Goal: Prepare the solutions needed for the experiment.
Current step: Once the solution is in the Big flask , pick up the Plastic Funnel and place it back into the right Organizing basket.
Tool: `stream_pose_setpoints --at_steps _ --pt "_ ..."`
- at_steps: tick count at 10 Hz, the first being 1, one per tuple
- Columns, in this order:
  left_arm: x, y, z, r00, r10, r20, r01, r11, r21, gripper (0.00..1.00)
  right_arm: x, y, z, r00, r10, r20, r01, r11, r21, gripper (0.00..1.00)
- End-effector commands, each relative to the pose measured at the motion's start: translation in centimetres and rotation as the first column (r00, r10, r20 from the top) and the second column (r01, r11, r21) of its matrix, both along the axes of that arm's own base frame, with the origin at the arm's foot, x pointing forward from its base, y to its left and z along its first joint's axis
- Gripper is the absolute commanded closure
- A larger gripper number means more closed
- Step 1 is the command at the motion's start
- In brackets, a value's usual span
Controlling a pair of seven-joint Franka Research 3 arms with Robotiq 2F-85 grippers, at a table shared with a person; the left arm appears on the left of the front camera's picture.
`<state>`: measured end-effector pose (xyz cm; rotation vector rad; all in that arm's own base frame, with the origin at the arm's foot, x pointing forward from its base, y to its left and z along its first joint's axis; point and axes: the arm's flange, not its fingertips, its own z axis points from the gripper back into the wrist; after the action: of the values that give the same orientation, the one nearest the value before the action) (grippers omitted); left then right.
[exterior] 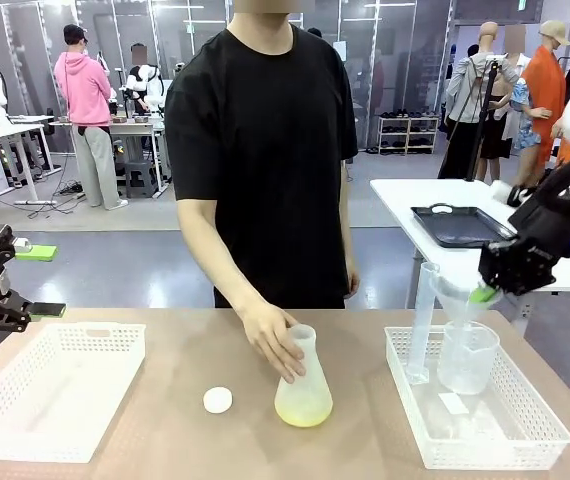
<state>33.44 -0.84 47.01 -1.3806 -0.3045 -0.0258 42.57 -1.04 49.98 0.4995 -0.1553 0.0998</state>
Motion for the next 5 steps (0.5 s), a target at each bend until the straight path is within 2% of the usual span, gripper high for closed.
stream_pose_setpoints --at_steps 1,3,5 --pt "0.1 -0.1 0.1 1.0 -0.007 0.006 0.007 1.0 -0.017 0.0 -0.2 0.9 -1.8 0.992 -0.019 -0.126 0.018 1.0 -0.01 0.97" --pt "0.1 -0.1 0.1 1.0 -0.007 0.006 0.007 1.0 -0.017 0.0 -0.5 1.6 -4.6 0.974 -0.026 -0.225 0.02 0.999 -0.026 0.97" --pt "0.1 -0.1 0.1 1.0 -0.007 0.006 0.007 1.0 -0.017 0.0 0.3 2.0 -7.0 0.964 -0.093 -0.25 0.073 0.994 -0.086 0.97"
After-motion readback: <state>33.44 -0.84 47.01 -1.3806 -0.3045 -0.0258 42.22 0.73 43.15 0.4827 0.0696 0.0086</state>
